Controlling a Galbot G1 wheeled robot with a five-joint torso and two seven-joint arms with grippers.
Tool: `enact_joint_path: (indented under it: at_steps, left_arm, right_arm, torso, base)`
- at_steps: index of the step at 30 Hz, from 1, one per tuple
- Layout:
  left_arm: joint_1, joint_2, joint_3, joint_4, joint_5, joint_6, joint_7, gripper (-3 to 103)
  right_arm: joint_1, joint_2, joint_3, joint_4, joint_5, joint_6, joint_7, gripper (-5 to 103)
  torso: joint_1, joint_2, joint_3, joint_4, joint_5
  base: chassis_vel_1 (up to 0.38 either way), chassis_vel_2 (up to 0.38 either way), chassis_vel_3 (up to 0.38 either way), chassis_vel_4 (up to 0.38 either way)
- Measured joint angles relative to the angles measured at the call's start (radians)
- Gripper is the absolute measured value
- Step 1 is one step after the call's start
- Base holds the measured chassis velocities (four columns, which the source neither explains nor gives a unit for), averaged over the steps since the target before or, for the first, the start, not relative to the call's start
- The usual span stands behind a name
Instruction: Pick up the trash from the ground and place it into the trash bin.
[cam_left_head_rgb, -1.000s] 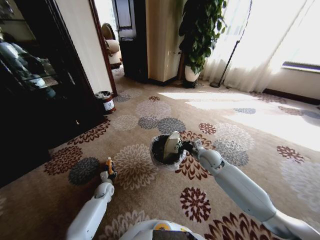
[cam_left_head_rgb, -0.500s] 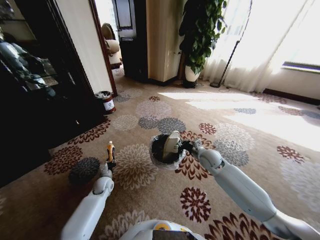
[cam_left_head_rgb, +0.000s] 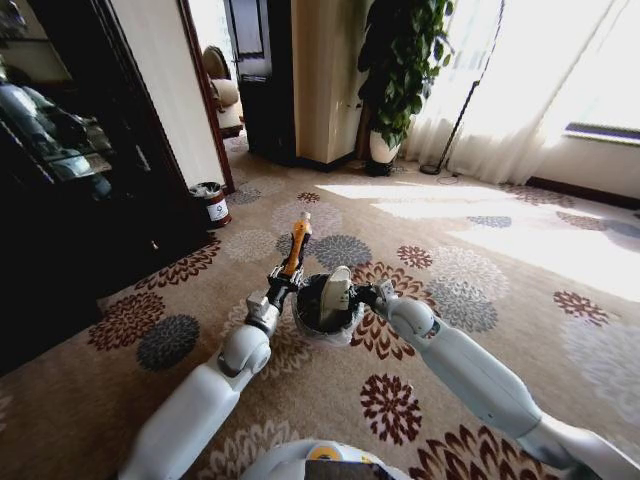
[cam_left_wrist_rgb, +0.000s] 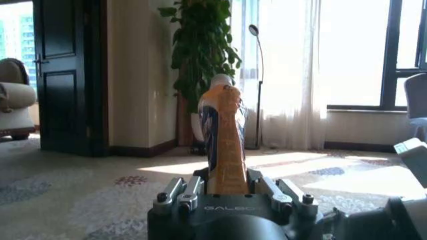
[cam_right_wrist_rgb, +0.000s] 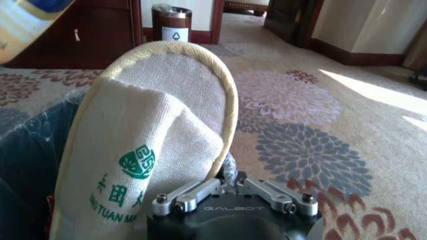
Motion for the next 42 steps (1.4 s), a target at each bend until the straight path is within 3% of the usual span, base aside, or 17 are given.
enact_joint_path:
  at_steps: [11, 13, 15, 22, 24, 25, 27, 30, 37, 40, 42]
  left_arm:
    - [-0.007, -0.018, 0.038, 0.095, 0.053, -0.031, 0.027, 32]
    - [-0.016, -0.01, 0.034, 0.102, 0.048, -0.018, 0.049, 43]
    - [-0.019, -0.011, 0.034, 0.106, 0.046, -0.013, 0.057, 43]
    - [-0.002, -0.013, 0.057, 0.113, 0.048, 0.009, 0.082, 76]
    - [0.0, -0.011, 0.057, 0.11, 0.049, 0.009, 0.084, 76]
    - [0.004, -0.007, 0.057, 0.098, 0.051, 0.009, 0.086, 86]
    - [0.005, -0.006, 0.057, 0.093, 0.052, 0.009, 0.086, 86]
    - [0.005, -0.001, 0.055, 0.078, 0.051, 0.008, 0.085, 98]
    - [0.008, 0.006, 0.044, 0.063, 0.044, 0.009, 0.072, 100]
    - [0.001, 0.002, 0.037, 0.058, 0.033, 0.017, 0.046, 100]
    - [-0.016, -0.015, 0.01, 0.042, -0.002, 0.056, -0.017, 100]
  right_arm:
    - [0.022, 0.002, -0.01, 0.02, 0.055, -0.014, 0.003, 1]
    - [0.024, -0.005, -0.01, 0.044, 0.097, -0.027, 0.003, 1]
    - [0.027, -0.008, -0.01, 0.049, 0.107, -0.028, 0.003, 1]
    - [0.046, -0.012, -0.008, 0.062, 0.136, -0.028, 0.0, 1]
    - [0.046, -0.012, -0.009, 0.061, 0.137, -0.028, -0.001, 1]
    - [0.048, -0.008, -0.009, 0.054, 0.137, -0.027, -0.001, 1]
    - [0.049, -0.006, -0.009, 0.05, 0.137, -0.027, -0.001, 1]
    - [0.053, 0.004, -0.013, 0.036, 0.136, -0.027, -0.001, 1]
    - [0.055, 0.006, -0.014, 0.022, 0.132, -0.025, -0.001, 1]
    - [0.057, 0.005, -0.015, 0.021, 0.131, -0.025, -0.001, 1]
    - [0.059, 0.003, -0.014, 0.021, 0.131, -0.025, -0.001, 1]
  torso:
    - [0.0, 0.0, 0.0, 0.0002, -0.0003]
    - [0.0, 0.0, 0.0, 0.0004, -0.0002]
    - [0.0, 0.0, 0.0, 0.0003, -0.0002]
    - [0.0, 0.0, 0.0, 0.0002, -0.0004]
    - [0.0, 0.0, 0.0, 0.0003, -0.0004]
    - [0.0, 0.0, 0.0, 0.0005, -0.0004]
    - [0.0, 0.0, 0.0, 0.0004, -0.0005]
    - [0.0, 0.0, 0.0, 0.0002, -0.0003]
    - [0.0, 0.0, 0.0, 0.0003, -0.0004]
    - [0.0, 0.0, 0.0, 0.0002, -0.0004]
    - [0.0, 0.0, 0.0, 0.0003, -0.0004]
  base:
    - [0.0, 0.0, 0.0, 0.0]
    - [0.0, 0.0, 0.0, 0.0]
    - [0.0, 0.0, 0.0, 0.0]
    - [0.0, 0.0, 0.0, 0.0]
    - [0.0, 0.0, 0.0, 0.0]
    - [0.0, 0.0, 0.0, 0.0]
    - [0.0, 0.0, 0.0, 0.0]
    - [0.0, 0.0, 0.0, 0.0]
    - [0.0, 0.0, 0.0, 0.0]
    - [0.0, 0.0, 0.0, 0.0]
    - [0.0, 0.0, 0.0, 0.0]
